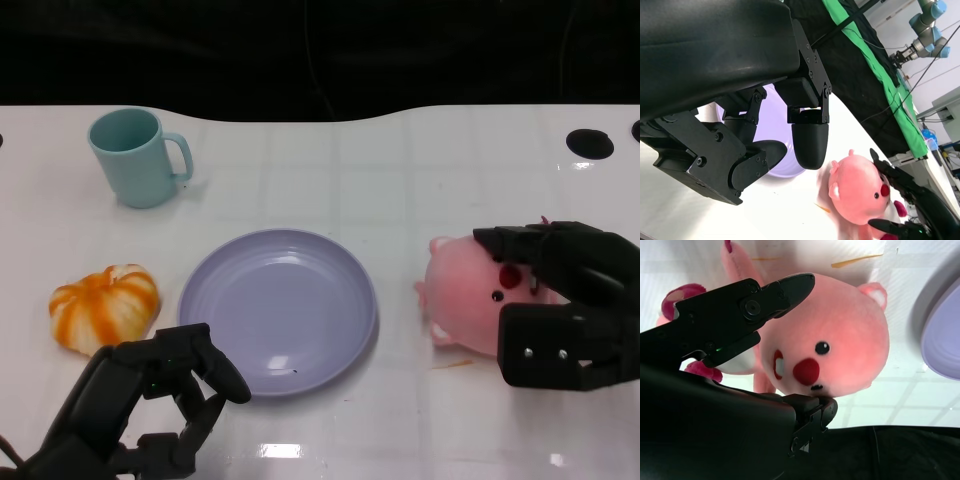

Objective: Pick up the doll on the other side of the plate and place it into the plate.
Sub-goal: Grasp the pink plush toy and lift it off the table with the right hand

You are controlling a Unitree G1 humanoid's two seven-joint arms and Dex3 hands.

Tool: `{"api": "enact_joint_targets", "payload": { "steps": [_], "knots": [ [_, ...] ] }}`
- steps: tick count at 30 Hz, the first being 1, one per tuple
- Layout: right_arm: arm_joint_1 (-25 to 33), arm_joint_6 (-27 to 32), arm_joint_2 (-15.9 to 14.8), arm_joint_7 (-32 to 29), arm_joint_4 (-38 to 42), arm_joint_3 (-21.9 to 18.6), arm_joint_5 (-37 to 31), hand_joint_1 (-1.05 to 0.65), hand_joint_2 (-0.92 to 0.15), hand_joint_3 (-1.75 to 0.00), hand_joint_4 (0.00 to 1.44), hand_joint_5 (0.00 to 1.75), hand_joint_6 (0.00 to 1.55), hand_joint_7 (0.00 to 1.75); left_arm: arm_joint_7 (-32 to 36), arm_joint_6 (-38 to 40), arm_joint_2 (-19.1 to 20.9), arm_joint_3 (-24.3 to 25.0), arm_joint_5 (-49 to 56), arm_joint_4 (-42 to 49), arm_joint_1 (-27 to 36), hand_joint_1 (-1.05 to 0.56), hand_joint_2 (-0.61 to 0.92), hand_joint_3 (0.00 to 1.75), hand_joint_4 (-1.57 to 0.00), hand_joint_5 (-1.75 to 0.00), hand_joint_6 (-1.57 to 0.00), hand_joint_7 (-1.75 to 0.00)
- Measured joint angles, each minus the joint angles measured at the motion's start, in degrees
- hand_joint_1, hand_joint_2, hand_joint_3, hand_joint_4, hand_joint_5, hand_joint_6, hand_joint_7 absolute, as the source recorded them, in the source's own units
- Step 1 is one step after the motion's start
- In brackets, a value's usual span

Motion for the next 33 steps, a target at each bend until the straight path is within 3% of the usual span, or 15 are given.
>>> {"api": "enact_joint_targets", "payload": {
  "steps": [12, 14, 17, 18, 19, 20, 22, 24, 25, 27, 28, 33],
  "knots": [
    [-11.4, -2.6, 3.6, -2.7, 20.6, 4.6, 1.6, -0.77, -0.85, -0.01, 0.05, 0.14, 0.17, 0.01, 0.0, 0.0, -0.1, -0.1, 0.1, -0.5, 0.8, -0.07, 0.52, 1.09, -0.77, -1.55, -0.85, -1.11],
    [-13.3, -4.0, 4.6, -5.2, 24.9, 5.2, 1.7, -0.70, -0.85, 0.00, 0.17, 0.18, 0.28, 0.04, 0.0, 0.1, -0.2, -0.1, 0.2, -1.0, 1.0, -0.07, 0.52, 1.09, -0.77, -1.54, -0.85, -1.11],
    [-15.3, -6.0, 6.5, -11.0, 31.4, 6.1, 1.6, -0.50, -0.86, 0.00, 0.44, 0.18, 0.61, 0.06, 0.0, 0.1, -0.2, -0.2, 0.4, -2.0, 1.2, -0.06, 0.52, 1.10, -0.78, -1.54, -0.85, -1.12],
    [-15.8, -6.6, 6.9, -12.7, 32.9, 6.4, 1.6, -0.48, -0.87, 0.00, 0.47, 0.17, 0.64, 0.05, 0.0, 0.1, -0.2, -0.3, 0.4, -2.1, 1.2, -0.06, 0.52, 1.10, -0.78, -1.54, -0.85, -1.12],
    [-16.2, -7.5, 7.3, -14.6, 34.3, 6.5, 1.8, -0.35, -0.88, 0.00, 0.68, 0.25, 0.80, 0.10, 0.0, 0.1, -0.3, -0.3, 0.4, -2.1, 1.2, -0.07, 0.52, 1.10, -0.78, -1.55, -0.85, -1.12],
    [-16.3, -8.6, 7.8, -16.6, 35.8, 5.9, 2.6, -0.25, -0.88, 0.00, 0.80, 0.33, 0.91, 0.13, 0.0, 0.3, -0.3, -0.3, 0.4, -2.2, 1.3, -0.07, 0.52, 1.10, -0.78, -1.55, -0.85, -1.13],
    [-16.3, -10.9, 9.1, -19.9, 38.5, 4.2, 5.1, -0.15, -0.91, -0.02, 0.79, 0.81, 1.03, 0.19, 0.0, 0.8, -0.4, -0.3, 0.4, -2.4, 1.4, -0.08, 0.52, 1.10, -0.77, -1.55, -0.84, -1.13],
    [-16.4, -13.2, 9.5, -22.7, 40.7, 3.4, 6.0, -0.12, -0.91, -0.10, 0.81, 1.13, 1.11, 0.32, 0.0, 1.5, -0.6, -0.4, 0.4, -2.7, 1.6, -0.07, 0.52, 1.09, -0.77, -1.55, -0.84, -1.13],
    [-16.6, -14.3, 9.6, -23.8, 41.7, 3.2, 6.4, -0.12, -0.79, -0.35, 0.84, 1.28, 1.11, 0.46, 0.0, 1.7, -0.7, -0.4, 0.4, -2.9, 1.6, -0.07, 0.52, 1.09, -0.77, -1.55, -0.84, -1.13],
    [-17.2, -15.9, 9.7, -24.9, 43.3, 3.1, 6.7, -0.16, -0.49, -0.94, 0.91, 1.45, 1.11, 0.66, 0.0, 1.7, -0.8, -0.4, 0.4, -3.1, 1.6, -0.07, 0.53, 1.09, -0.77, -1.56, -0.84, -1.13],
    [-17.6, -16.3, 9.8, -25.1, 43.8, 3.2, 6.7, -0.16, -0.44, -1.03, 0.91, 1.51, 1.10, 0.70, 0.0, 1.7, -0.9, -0.4, 0.4, -3.1, 1.6, -0.07, 0.53, 1.09, -0.77, -1.56, -0.84, -1.14],
    [-18.5, -16.6, 9.9, -26.9, 44.8, 4.7, 6.2, -0.16, -0.51, -0.93, 0.84, 1.62, 0.99, 0.86, 0.0, 1.7, -0.9, -0.3, 0.4, -3.1, 1.5, -0.07, 0.53, 1.09, -0.77, -1.57, -0.83, -1.15]
  ]
}}
